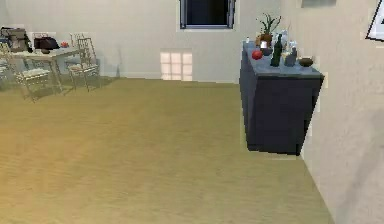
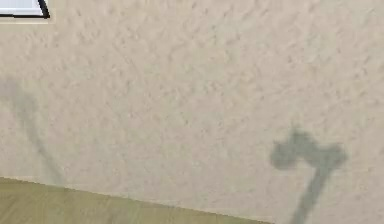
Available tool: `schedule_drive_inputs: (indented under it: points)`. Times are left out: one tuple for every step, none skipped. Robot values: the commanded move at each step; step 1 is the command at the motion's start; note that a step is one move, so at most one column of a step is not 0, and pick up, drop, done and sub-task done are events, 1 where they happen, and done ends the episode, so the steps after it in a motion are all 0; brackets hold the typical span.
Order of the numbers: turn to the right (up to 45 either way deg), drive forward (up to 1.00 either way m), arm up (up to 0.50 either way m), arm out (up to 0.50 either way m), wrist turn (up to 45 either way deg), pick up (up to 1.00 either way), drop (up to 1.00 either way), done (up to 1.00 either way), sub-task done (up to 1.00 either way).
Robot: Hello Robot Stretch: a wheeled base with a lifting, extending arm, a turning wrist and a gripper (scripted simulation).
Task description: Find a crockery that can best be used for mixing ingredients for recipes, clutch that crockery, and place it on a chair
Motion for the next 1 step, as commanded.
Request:
schedule_drive_inputs:
  points:
    - [0.0,1.00,0.00,0.00,0.0,0.00,0.00,0.00,0.00]
